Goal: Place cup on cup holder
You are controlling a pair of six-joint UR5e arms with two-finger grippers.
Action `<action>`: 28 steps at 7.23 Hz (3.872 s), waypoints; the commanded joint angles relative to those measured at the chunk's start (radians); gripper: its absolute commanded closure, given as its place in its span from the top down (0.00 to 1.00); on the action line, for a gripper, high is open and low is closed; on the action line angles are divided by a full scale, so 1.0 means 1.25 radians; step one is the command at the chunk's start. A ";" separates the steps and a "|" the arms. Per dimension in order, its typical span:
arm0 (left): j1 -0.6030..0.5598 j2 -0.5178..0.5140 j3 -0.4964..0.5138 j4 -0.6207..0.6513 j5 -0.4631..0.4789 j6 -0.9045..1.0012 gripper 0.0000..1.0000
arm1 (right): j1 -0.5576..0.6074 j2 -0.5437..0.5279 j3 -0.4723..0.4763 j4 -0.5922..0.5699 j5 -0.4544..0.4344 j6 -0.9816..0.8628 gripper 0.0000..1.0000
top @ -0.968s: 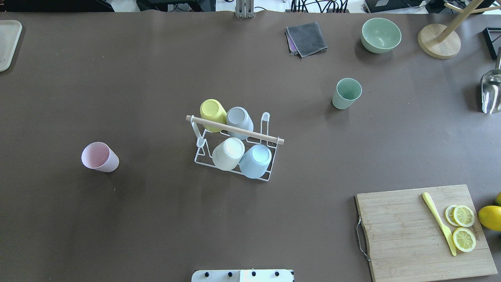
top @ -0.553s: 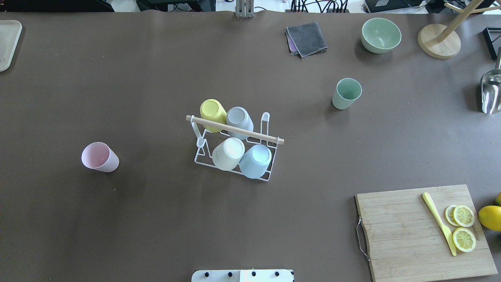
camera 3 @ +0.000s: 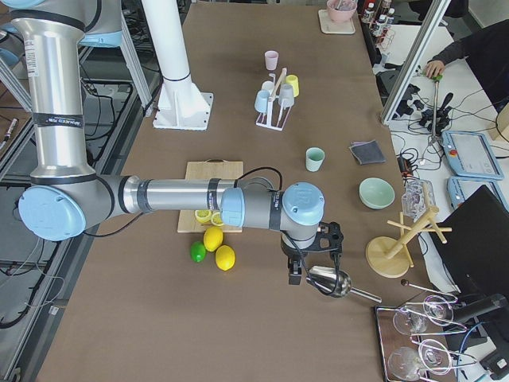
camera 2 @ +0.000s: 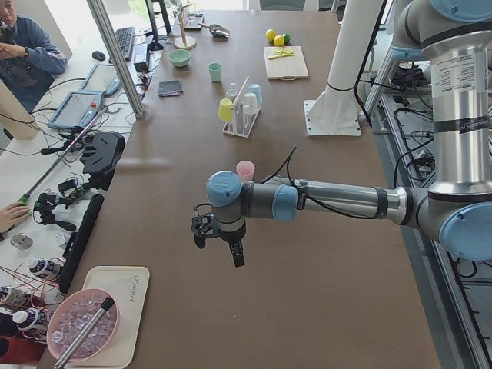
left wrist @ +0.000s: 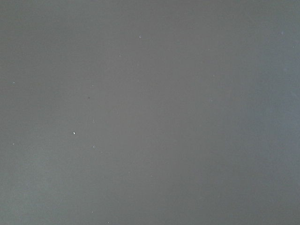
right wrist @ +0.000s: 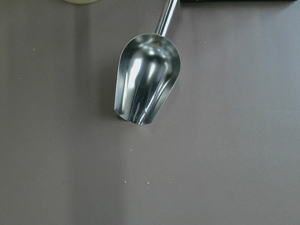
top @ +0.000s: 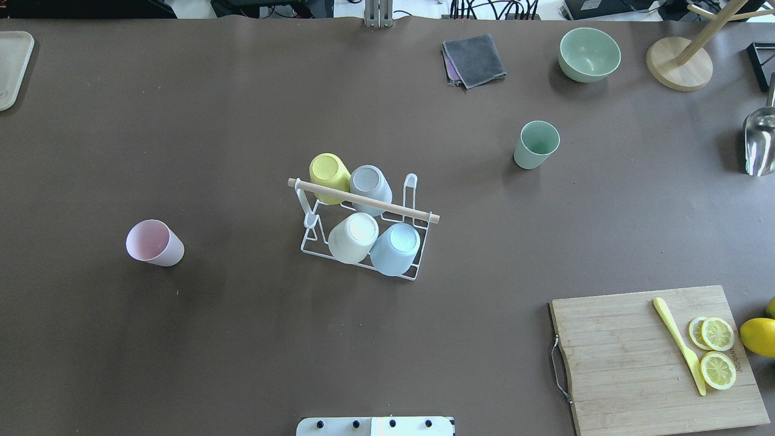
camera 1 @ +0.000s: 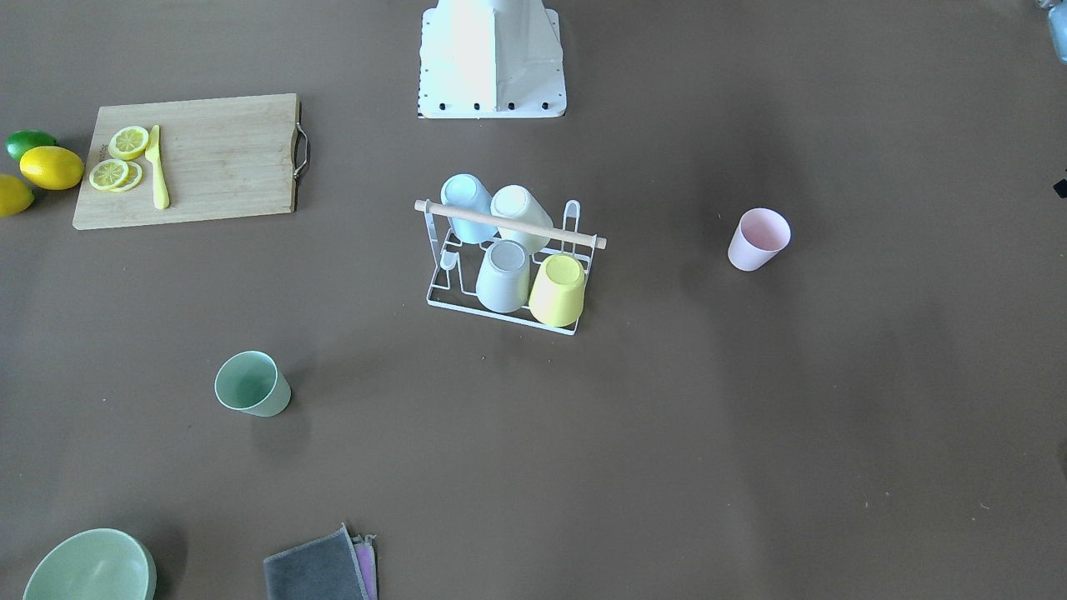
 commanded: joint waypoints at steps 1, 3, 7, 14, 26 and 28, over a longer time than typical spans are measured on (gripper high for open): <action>0.001 0.000 0.001 -0.001 0.001 0.000 0.99 | 0.000 -0.002 0.002 -0.001 0.004 -0.001 1.00; 0.001 0.000 0.004 -0.001 0.001 0.000 0.99 | 0.011 -0.007 0.005 -0.004 0.020 -0.001 1.00; 0.001 0.000 0.005 -0.001 0.001 0.001 0.99 | 0.023 -0.016 0.002 -0.001 0.022 -0.002 1.00; 0.001 0.001 0.016 -0.002 0.008 0.002 0.99 | 0.023 -0.017 0.002 0.000 0.030 -0.007 1.00; 0.053 -0.187 0.027 0.215 0.164 0.008 0.99 | -0.428 0.175 0.232 -0.010 -0.106 0.335 1.00; 0.141 -0.247 0.033 0.280 0.188 0.008 0.99 | -0.440 0.276 0.140 -0.012 -0.106 0.336 1.00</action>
